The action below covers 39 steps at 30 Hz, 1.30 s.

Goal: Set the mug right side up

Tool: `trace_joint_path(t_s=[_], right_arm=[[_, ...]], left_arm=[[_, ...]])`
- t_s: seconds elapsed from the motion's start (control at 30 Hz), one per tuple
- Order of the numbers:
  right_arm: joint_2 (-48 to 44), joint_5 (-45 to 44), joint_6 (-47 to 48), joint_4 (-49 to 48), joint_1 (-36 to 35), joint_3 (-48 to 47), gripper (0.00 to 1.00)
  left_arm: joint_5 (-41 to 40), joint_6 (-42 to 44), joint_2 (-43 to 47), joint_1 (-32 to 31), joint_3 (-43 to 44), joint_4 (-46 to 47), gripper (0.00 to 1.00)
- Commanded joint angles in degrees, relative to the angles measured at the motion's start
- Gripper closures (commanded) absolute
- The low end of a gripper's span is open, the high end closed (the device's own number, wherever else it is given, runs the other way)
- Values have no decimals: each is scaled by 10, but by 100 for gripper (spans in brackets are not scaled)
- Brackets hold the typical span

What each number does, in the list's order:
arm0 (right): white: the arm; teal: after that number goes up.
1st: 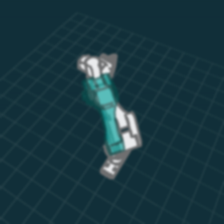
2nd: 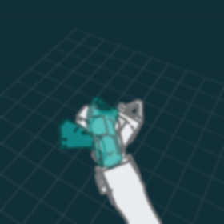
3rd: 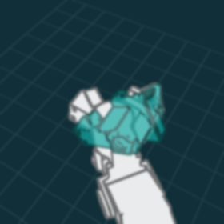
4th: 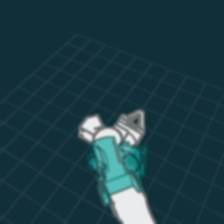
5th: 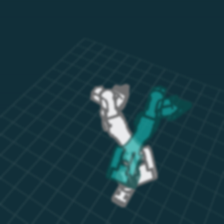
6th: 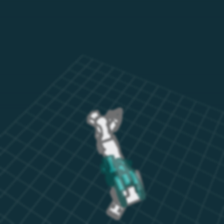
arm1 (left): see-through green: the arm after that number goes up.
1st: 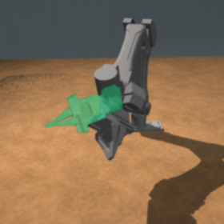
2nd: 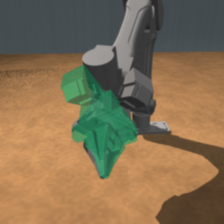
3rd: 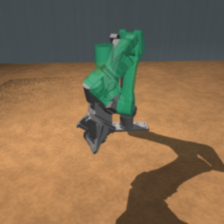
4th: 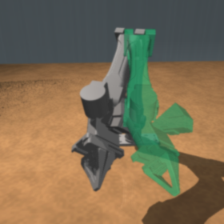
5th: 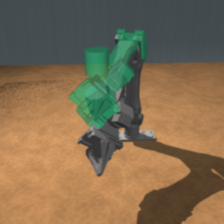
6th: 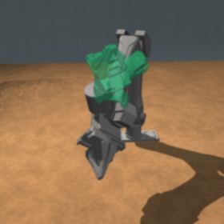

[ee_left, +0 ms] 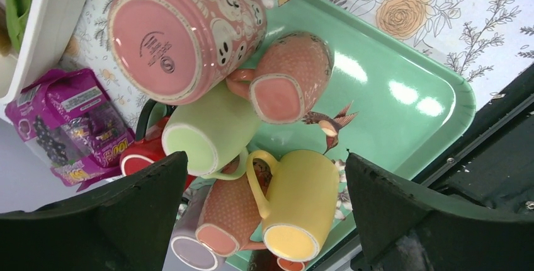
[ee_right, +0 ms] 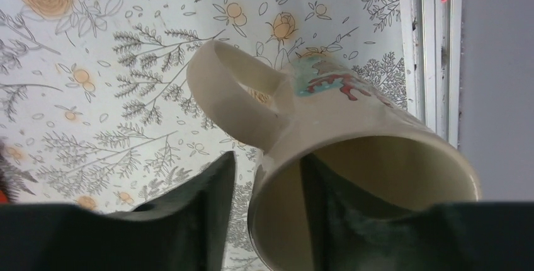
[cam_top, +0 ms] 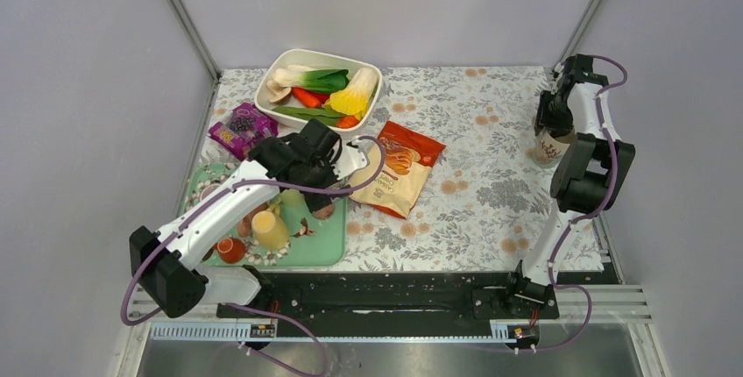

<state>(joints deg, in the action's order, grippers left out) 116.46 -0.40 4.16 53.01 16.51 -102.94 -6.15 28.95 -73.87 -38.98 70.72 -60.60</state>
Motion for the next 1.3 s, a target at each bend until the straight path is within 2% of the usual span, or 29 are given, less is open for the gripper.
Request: trace_joint_path(t_s=[0.0, 0.13, 0.27, 0.47, 0.57, 0.73, 0.9, 1.07, 1.17, 1.27], right_arm=[[-23, 2, 0, -23, -2, -15, 42], [-56, 2, -8, -24, -3, -15, 20], [-105, -12, -10, -33, -16, -8, 5], [-181, -9, 9, -38, -79, 7, 1], [-212, -10, 9, -42, -117, 24, 1], [-279, 23, -12, -87, -161, 103, 1], [-332, 51, -20, -131, -213, 182, 0], [-357, 50, -22, -151, -243, 226, 1], [-370, 37, -19, -151, -254, 245, 1], [-379, 35, -22, -160, -268, 259, 1]], left_arm=[[39, 19, -14, 1, 7, 3, 1], [52, 8, -26, 0, 9, 7, 2], [77, -12, -12, 31, 15, 39, 2], [198, 58, -16, 144, 72, 42, 1], [172, 61, -59, 151, 104, 48, 1], [162, 12, -142, 172, 148, 55, 1], [202, 9, -170, 225, 163, 92, 1], [220, 19, -206, 234, 172, 81, 1], [252, 16, -200, 234, 159, 61, 1], [289, 22, -144, 233, 114, 82, 1]])
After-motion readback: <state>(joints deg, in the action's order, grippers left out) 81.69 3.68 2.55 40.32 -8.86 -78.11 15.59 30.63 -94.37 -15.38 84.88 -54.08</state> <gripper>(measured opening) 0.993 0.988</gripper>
